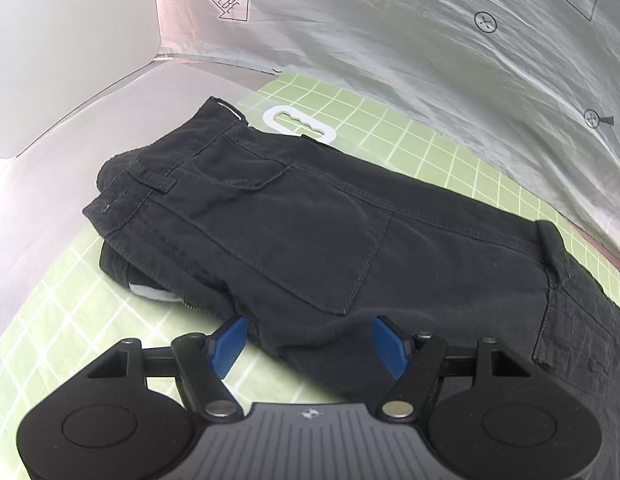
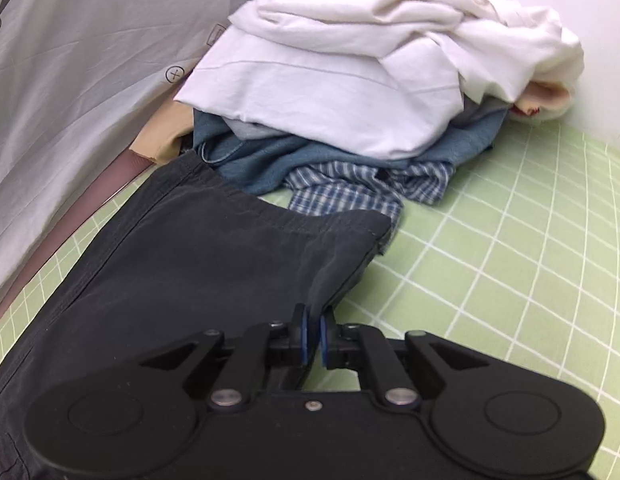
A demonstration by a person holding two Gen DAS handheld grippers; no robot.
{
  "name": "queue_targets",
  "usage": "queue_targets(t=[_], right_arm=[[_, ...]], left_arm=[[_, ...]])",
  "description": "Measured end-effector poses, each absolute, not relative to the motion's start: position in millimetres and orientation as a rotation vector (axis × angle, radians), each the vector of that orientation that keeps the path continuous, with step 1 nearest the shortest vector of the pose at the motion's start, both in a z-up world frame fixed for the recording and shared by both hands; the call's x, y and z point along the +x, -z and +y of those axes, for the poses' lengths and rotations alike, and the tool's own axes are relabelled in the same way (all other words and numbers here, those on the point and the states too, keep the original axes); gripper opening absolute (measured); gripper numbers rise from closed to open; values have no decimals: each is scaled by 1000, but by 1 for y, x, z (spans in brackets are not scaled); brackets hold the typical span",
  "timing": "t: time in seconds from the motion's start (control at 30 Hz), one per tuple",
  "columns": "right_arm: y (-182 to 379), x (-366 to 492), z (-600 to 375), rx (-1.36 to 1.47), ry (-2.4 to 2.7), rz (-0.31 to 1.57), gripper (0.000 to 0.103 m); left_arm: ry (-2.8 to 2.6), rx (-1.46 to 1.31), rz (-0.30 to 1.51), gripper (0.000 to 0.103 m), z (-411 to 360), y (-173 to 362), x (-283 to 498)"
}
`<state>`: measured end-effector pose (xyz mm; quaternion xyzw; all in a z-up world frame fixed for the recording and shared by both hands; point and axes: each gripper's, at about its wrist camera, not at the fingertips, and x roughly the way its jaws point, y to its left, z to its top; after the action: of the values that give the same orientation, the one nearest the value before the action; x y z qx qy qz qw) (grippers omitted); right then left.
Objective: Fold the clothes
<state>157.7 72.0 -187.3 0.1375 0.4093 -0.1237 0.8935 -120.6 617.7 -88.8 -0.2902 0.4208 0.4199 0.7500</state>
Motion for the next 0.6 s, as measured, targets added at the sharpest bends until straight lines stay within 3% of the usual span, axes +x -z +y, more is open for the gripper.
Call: queue_targets(t=[0.03, 0.1, 0.13, 0.6], right_arm=[[189, 154, 70, 298, 242, 863, 16], [191, 141, 81, 333, 186, 876, 35], [192, 134, 86, 350, 157, 881, 37], [206, 67, 172, 656, -138, 976, 46]], left_arm=[[-909, -644, 922, 71, 614, 88, -124], [-895, -662, 920, 71, 607, 86, -131], [-888, -671, 919, 71, 604, 85, -135], [-848, -666, 918, 71, 607, 76, -174]])
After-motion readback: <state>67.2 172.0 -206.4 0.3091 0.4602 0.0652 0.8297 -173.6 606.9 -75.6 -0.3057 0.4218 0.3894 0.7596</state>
